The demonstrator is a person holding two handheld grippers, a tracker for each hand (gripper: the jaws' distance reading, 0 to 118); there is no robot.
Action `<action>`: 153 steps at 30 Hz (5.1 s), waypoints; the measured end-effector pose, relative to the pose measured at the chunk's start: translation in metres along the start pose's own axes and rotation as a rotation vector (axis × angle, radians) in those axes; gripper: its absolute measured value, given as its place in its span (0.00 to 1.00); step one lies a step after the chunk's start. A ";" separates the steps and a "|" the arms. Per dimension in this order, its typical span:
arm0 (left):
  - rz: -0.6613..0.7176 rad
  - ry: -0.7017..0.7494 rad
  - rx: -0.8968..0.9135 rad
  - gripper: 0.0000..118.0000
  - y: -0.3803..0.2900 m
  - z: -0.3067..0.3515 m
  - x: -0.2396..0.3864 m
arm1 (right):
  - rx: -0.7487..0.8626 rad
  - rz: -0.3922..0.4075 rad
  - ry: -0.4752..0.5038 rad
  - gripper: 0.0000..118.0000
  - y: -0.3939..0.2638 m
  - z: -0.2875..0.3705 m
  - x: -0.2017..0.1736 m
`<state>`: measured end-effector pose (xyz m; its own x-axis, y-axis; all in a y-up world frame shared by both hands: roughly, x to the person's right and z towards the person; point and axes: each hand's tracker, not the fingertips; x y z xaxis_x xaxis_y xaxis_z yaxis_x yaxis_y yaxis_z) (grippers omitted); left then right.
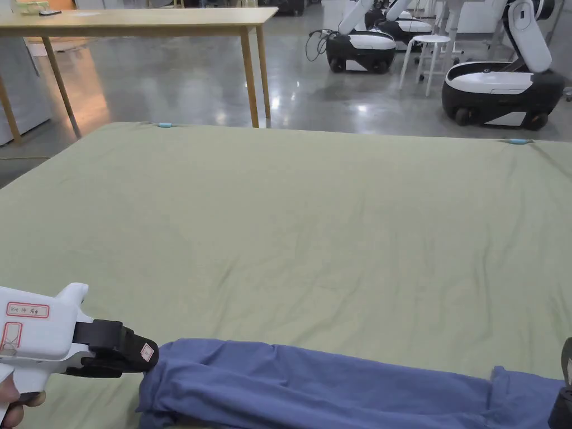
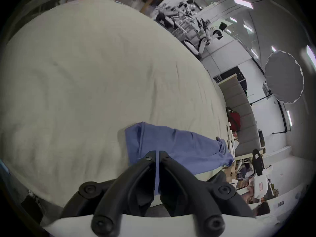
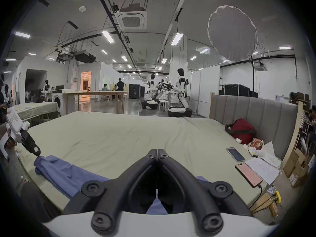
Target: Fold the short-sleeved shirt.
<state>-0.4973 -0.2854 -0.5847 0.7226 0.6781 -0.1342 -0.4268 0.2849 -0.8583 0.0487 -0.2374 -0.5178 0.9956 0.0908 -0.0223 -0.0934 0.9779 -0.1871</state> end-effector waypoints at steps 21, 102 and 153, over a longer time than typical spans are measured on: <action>0.135 -0.117 -0.091 0.08 0.004 -0.073 -0.027 | -0.018 0.004 0.013 0.01 0.007 0.007 0.001; -0.073 0.068 -0.039 0.04 -0.050 -0.091 0.084 | -0.084 -0.023 0.049 0.01 0.001 -0.009 0.018; -0.346 0.290 -0.050 0.09 -0.082 -0.160 0.258 | -0.066 -0.049 0.074 0.01 0.001 0.008 0.032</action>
<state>-0.1887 -0.2418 -0.6276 0.9436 0.3290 0.0377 -0.1118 0.4236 -0.8989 0.0808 -0.2315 -0.5107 0.9962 0.0265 -0.0832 -0.0469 0.9661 -0.2538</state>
